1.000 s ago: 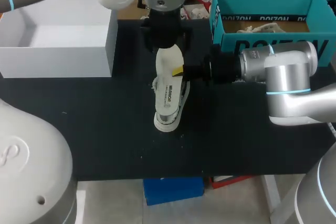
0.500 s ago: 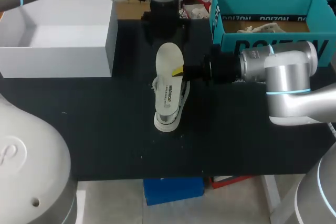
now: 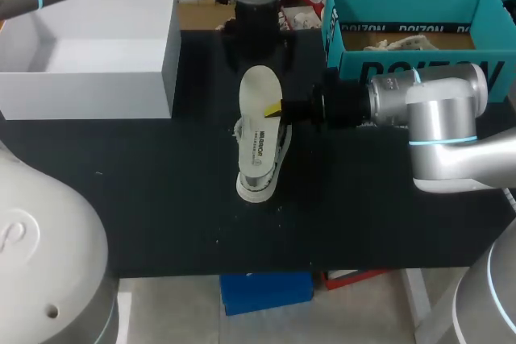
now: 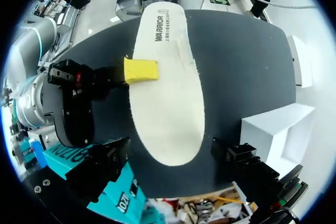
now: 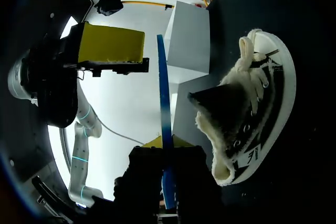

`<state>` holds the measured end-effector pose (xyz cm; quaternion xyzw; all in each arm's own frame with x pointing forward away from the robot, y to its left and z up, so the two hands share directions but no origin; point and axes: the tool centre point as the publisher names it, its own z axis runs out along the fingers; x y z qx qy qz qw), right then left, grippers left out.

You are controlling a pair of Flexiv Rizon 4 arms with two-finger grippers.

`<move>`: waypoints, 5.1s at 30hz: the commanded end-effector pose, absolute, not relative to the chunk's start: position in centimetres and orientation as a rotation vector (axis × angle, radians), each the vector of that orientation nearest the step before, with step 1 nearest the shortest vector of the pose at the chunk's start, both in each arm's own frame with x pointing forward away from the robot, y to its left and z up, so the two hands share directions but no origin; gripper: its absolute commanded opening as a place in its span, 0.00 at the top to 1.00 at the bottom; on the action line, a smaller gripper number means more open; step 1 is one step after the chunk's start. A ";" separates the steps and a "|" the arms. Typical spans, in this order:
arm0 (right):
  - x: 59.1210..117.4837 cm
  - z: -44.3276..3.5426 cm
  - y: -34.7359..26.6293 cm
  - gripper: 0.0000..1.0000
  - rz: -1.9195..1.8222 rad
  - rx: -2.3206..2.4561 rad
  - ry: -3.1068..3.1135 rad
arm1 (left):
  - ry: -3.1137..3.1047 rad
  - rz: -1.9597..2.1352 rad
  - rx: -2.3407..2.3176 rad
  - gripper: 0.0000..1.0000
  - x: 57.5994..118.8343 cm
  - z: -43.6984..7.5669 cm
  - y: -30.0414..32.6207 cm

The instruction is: Take the shoe out of the shoebox, open the shoe tongue, remove and reinsert the insole, then place the shoe into the shoebox

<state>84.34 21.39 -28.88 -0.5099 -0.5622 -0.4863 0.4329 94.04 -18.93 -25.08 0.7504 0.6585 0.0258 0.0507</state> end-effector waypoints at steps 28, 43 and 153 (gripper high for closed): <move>84.3 -28.8 21.4 1.00 -1.210 -1.275 -1.403 | 1.994 0.109 2.343 0.00 81.6 -26.0 -17.1; 84.3 -28.8 21.4 1.00 -1.210 -1.275 -1.403 | 1.963 0.099 2.348 0.00 77.3 -25.8 -16.7; 84.3 -28.8 21.4 1.00 -1.210 -1.275 -1.403 | 1.085 -1.092 1.243 0.83 84.5 -28.4 -18.1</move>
